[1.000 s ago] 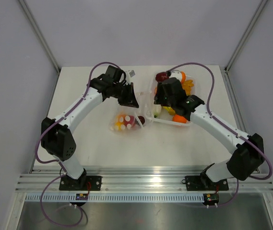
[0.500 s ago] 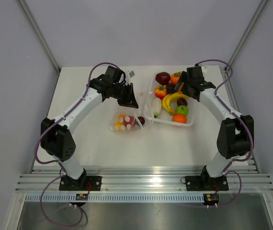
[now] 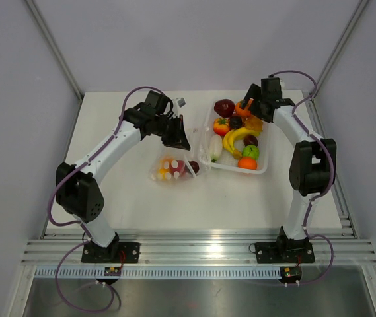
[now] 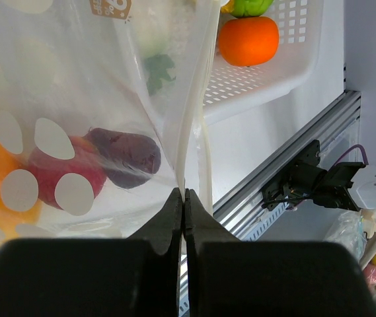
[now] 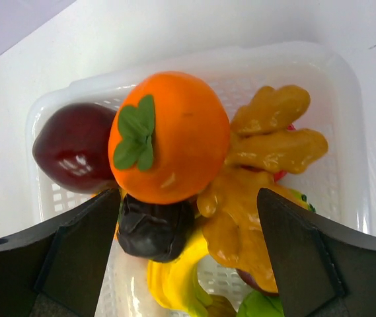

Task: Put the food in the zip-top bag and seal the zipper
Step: Pick up the fake fruit from the bin.

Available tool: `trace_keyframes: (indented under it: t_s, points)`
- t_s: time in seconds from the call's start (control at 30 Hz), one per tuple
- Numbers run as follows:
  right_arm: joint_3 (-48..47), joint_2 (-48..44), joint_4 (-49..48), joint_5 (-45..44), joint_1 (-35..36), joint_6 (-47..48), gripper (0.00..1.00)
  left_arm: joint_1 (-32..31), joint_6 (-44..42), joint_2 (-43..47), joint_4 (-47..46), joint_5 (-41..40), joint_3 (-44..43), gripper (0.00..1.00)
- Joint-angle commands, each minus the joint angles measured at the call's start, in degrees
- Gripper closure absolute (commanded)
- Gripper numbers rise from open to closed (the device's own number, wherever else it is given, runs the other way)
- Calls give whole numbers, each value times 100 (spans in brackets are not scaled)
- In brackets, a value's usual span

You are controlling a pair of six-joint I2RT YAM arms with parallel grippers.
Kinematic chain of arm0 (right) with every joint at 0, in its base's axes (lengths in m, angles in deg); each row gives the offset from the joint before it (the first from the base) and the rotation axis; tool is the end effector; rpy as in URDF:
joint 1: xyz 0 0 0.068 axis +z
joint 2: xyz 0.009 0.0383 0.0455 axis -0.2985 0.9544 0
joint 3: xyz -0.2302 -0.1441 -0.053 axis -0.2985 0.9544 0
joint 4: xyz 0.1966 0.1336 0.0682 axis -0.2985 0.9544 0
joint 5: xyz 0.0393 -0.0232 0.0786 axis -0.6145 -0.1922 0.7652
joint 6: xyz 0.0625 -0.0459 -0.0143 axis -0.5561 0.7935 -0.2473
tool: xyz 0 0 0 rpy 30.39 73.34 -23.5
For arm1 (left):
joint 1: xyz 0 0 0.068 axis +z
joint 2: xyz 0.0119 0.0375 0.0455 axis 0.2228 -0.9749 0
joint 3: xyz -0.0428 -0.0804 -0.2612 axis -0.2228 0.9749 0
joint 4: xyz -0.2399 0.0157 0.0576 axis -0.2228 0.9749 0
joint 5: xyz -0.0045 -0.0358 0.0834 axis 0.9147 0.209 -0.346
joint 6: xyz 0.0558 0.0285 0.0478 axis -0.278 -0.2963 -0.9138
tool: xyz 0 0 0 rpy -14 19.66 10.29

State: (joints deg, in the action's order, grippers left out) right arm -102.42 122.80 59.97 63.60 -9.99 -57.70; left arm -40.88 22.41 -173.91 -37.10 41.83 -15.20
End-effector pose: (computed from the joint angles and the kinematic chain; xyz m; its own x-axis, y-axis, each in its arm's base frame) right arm 0.4595 0.0549 0.2562 -0.6006 0.4018 -0.6912 0.2371 0.9152 0.3259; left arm 0.3109 -0.2022 0.3047 -0.9135 0.0676 -0.4011 0.3188 0.7315 -0.6028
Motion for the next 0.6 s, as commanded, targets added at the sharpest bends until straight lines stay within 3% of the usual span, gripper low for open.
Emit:
trace_keyframes:
  t_s: [0.0,0.33,0.47,0.57]
  points:
    - [-448,207,-148,188,-105,43,7,24,-74,123,-105,82,26,100]
    - [-677,647,-332,802,-272,-159,6,24,-39,115,-105,56,44,100]
    - [-677,752,-464,970,-289,-238,10,24,-30,132,-131,47,96,100]
    - [-528,665,-604,1005,-298,-291,20,24,-12,150,-158,56,141,100]
